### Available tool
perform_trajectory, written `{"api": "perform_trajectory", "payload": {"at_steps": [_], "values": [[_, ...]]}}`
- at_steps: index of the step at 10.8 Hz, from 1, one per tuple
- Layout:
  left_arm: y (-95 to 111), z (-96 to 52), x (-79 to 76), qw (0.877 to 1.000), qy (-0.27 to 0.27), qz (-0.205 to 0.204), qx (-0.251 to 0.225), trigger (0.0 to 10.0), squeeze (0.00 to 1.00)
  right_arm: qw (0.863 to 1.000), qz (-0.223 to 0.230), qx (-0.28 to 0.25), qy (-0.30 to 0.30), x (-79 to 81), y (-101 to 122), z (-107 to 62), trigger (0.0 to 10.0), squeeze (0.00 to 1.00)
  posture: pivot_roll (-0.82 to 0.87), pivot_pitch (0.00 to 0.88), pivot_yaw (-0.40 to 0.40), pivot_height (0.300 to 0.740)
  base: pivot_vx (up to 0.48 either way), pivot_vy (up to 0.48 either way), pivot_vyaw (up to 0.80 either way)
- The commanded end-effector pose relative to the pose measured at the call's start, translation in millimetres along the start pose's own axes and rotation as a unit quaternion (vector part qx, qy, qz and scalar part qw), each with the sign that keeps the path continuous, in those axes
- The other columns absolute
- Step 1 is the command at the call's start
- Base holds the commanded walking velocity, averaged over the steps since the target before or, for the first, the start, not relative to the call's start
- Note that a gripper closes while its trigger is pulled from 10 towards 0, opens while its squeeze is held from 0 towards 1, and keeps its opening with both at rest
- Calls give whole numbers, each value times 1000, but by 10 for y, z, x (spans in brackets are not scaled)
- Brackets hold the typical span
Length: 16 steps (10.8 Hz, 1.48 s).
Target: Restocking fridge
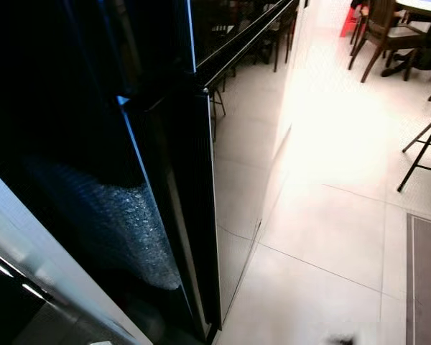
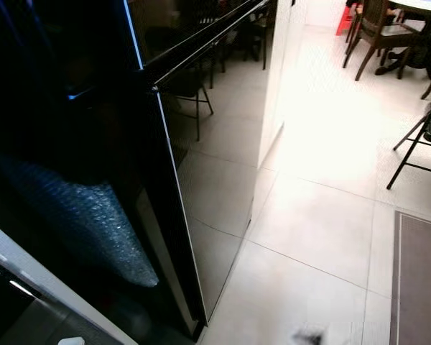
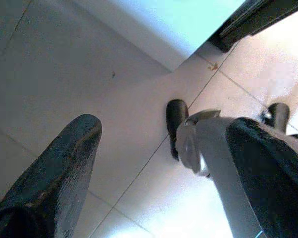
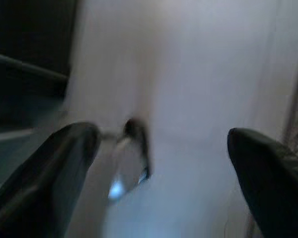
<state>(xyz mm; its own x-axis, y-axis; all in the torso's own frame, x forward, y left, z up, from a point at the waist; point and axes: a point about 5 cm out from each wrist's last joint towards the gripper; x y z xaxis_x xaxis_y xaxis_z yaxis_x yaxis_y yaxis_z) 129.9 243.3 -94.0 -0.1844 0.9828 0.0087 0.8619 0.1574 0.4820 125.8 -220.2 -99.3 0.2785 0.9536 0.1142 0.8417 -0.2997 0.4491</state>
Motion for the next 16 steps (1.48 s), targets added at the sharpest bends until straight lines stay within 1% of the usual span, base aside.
{"api": "perform_trajectory", "payload": {"at_steps": [1, 3, 4, 5, 8, 9, 11, 13, 16], "values": [[1, -7, 48, 1000, 10, 21, 4, 10000, 0, 1000, -1, -5, 3, 9, 36, 5, 10000, 0, -102, 0, 37, 740, 0, 0, 0], [1, -8, 62, 999, 14, 37, 9, 10000, 0, 1000, -4, 13, 0, 114, -83, 29, 10000, 0, -102, 0, 39, 740, 0, -296, 0], [0, -9, 62, 999, 12, 42, 10, 10000, 0, 1000, -16, 26, 2, 171, -148, 32, 10000, 0, -99, 0, 43, 740, 0, -326, 0], [-1, -9, 62, 999, 12, 43, 11, 10000, 0, 999, -23, 27, 4, 188, -156, 34, 10000, 0, -96, 0, 42, 740, 0, -326, 0], [4, -9, 68, 999, 12, 48, 11, 10000, 0, 1000, -14, 16, 9, 233, -90, 51, 10000, 0, -105, 0, 46, 740, 0, -329, 0], [6, -9, 69, 999, 12, 51, 12, 10000, 0, 1000, -18, 7, 11, 264, -26, 65, 10000, 0, -105, 0, 47, 740, 0, -326, 0], [7, -9, 66, 999, 10, 51, 12, 10000, 0, 1000, -14, -1, 7, 276, 25, 74, 10000, 0, -106, 0, 47, 740, 0, -328, 0], [9, -8, 60, 999, 8, 51, 12, 10000, 0, 1000, -25, 1, 8, 214, -33, 54, 10000, 0, -104, 0, 47, 740, 0, -328, 0], [12, -7, 56, 998, 6, 54, 12, 10000, 0, 1000, -29, 1, 1, 208, -23, 56, 10000, 0, -108, 0, 47, 740, 0, -328, 0]]}}
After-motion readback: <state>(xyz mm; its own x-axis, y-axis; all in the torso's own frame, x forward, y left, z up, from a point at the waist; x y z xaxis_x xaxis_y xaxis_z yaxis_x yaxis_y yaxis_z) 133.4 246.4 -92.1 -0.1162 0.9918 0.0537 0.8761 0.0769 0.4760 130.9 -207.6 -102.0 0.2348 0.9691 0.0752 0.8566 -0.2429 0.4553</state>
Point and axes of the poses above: a point about 5 cm out from each wrist's last joint towards the gripper, its own z axis pointing out of the wrist towards the gripper, its own y axis along the axis of the wrist's last joint, x = y × z, and after that the axes turned 3 degrees about -z, right-handed
